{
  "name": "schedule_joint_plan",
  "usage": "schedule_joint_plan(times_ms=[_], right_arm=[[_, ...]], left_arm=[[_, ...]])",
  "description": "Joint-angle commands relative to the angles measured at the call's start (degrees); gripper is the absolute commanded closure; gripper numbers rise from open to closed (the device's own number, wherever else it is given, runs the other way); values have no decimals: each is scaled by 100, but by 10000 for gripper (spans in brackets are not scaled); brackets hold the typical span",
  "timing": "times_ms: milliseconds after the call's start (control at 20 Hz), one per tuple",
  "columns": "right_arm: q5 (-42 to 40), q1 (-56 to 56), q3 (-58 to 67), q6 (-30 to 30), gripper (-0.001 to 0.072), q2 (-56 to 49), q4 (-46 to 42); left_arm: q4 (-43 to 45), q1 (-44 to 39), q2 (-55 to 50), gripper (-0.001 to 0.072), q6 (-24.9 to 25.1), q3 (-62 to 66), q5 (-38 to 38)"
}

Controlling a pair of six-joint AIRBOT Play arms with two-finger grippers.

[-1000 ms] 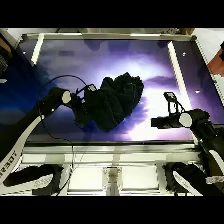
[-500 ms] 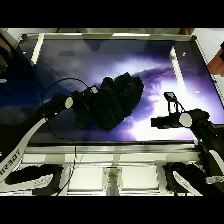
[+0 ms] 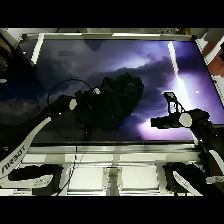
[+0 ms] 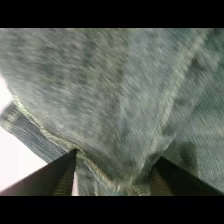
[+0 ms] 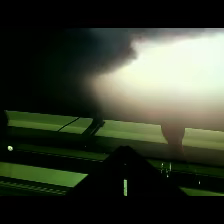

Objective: Fold the clothes and pants, and hang the long-sleeved shirts on hangers.

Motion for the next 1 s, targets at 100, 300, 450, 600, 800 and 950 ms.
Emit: schedule_joint_plan(times_ms=[100,300,450,600,800,950], right_arm=[[2,4,2,4,687,0,20],[-24,4,2,4,687,2,17],[-92,4,24,2,687,0,24],[-85,4,343,-227,687,-4,66],[-85,-7,1373,-625,554,-271,63],[-85,-7,2430,-933,506,-1084,140]], left_arm=[[-376,-4,-260,564,-7,-2,496],[-387,35,-85,680,-413,-2,208],[-385,339,647,681,-417,-2,-387],[-199,1005,1823,681,-715,0,-1335],[612,2481,3685,681,-1587,7,-1733],[627,3803,4754,681,-1665,7,-2006]])
